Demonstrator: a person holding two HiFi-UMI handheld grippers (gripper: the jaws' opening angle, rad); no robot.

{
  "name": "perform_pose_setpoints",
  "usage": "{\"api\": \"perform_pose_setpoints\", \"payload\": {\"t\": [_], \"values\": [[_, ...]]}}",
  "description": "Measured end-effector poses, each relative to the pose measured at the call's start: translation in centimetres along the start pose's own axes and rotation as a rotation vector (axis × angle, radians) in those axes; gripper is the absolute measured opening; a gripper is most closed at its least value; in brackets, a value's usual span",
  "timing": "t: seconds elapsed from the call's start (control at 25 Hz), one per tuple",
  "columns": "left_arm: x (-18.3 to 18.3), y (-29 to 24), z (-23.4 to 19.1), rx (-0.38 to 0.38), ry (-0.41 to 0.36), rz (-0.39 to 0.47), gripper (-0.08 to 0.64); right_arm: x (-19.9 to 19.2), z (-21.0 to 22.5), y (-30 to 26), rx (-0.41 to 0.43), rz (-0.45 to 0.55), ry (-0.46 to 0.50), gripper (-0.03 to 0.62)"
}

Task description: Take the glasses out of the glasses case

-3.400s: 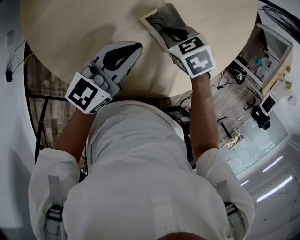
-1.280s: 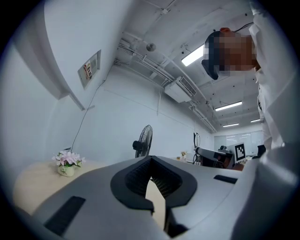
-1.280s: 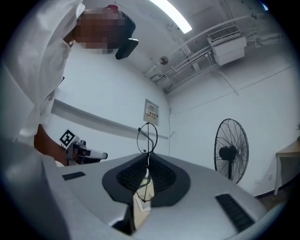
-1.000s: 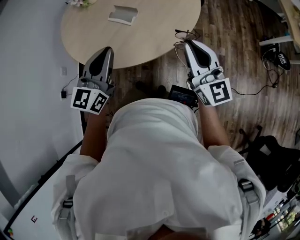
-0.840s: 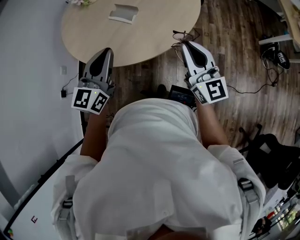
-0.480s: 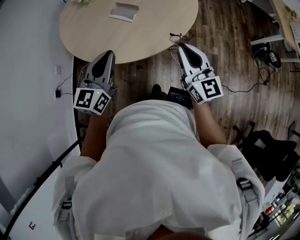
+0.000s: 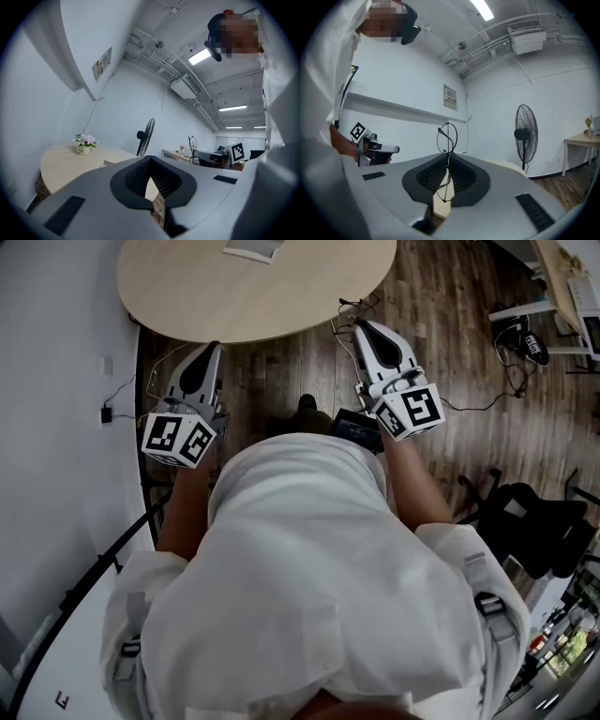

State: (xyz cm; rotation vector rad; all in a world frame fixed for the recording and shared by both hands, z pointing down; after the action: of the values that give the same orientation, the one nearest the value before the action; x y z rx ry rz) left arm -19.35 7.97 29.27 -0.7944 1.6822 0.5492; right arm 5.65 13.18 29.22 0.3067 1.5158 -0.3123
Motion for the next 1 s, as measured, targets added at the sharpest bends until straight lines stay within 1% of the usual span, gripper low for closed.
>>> {"api": "perform_pose_setpoints", "payload": {"t": [0.12, 0.24, 0.36, 0.48, 0.6, 0.76, 1.0], "values": [[-0.7, 1.6, 0.2, -0.048, 0.000, 0.008, 0.006, -0.6, -1.8, 0.5, -0.004, -0.003, 0.004, 0.032], [-1.0, 2.3, 0.6, -0.065, -0.020, 0.016, 0.007, -1.2, -2.5, 1.2, -0.011, -0.010, -0.010, 0.032], [-1.0, 2.3, 0.0, -0.074, 0.011, 0.023, 0.006, -1.1, -3.0, 1.1, -0.016, -0.012, -0.011, 0.032], [-1.2, 2.1, 0.0, -0.114, 0.045, 0.017, 0.008, -0.8, -3.2, 1.4, -0.031, -0.009, -0.005, 0.032], [-1.3, 1.4, 0.3, -0.146, 0.047, 0.004, 0.006, -0.5, -3.0, 1.7, -0.055, -0.011, 0.012, 0.032], [-0.9, 0.7, 0.3, -0.163, 0.049, 0.005, 0.006, -0.4, -2.7, 2.2, -0.081, 0.003, 0.006, 0.032], [-0.6, 0.4, -0.3, -0.161, 0.052, 0.008, 0.006, -0.3, -2.8, 2.4, -0.098, 0.002, 0.006, 0.032]]}}
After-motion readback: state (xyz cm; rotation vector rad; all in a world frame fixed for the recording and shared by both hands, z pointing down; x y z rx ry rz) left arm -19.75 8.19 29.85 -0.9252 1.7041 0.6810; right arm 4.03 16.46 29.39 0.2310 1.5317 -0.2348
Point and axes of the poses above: the fingertips, and each gripper's own axes: y backward along the fingers, z to its right, x out of its top, the point moved 2 cm from there along y, backward along the fingers, and after that the axes turned 1 degree about x, right-handed, at the moved point
